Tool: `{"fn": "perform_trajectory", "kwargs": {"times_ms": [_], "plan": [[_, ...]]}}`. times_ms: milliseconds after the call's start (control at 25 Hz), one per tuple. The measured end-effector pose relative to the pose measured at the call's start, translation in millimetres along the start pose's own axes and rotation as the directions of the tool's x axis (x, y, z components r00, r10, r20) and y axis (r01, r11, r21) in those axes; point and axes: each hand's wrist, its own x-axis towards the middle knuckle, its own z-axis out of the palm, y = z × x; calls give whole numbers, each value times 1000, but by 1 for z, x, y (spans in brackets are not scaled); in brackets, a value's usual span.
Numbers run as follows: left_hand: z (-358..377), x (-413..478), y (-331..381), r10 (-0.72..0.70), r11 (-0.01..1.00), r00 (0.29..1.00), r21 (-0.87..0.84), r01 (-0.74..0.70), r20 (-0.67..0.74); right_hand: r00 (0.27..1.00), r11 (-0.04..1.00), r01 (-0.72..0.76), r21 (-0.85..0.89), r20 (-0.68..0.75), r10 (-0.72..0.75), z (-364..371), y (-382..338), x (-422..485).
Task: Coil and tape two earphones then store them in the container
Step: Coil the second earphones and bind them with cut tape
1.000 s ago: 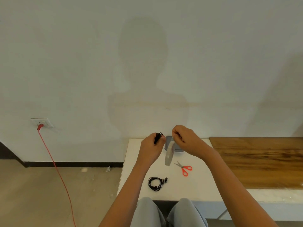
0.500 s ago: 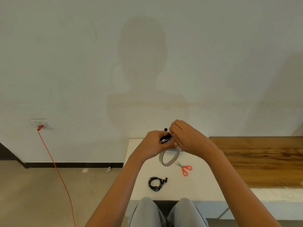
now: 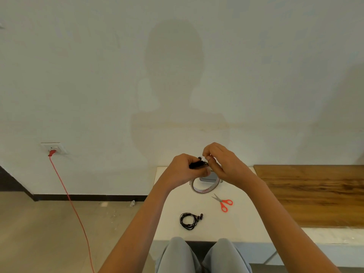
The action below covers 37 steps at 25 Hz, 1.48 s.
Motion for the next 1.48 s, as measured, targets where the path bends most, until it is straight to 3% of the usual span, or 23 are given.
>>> {"fn": "perform_trajectory", "kwargs": {"times_ms": [160, 480, 800, 1160, 1480], "plan": [[-7, -2, 1, -46, 992, 999, -118, 43, -21, 997, 998, -70, 5, -34, 70, -1, -3, -6], [-1, -1, 7, 26, 998, 998, 47, -29, 60, 987, 986, -115, 123, 123, 100, -10, -3, 0], [12, -1, 5, 76, 997, 997, 35, -75, -4, 993, 980, -111, 166, -21, 116, 4, -6, -6], [0, -7, 9, 137, 989, 990, 46, -138, 7, 978, 891, -199, 409, 21, 209, -1, -10, 1], [-3, -5, 9, 209, 940, 978, 273, -204, 12, 943, 854, -315, 414, 31, 333, -4, -5, 8]]}}
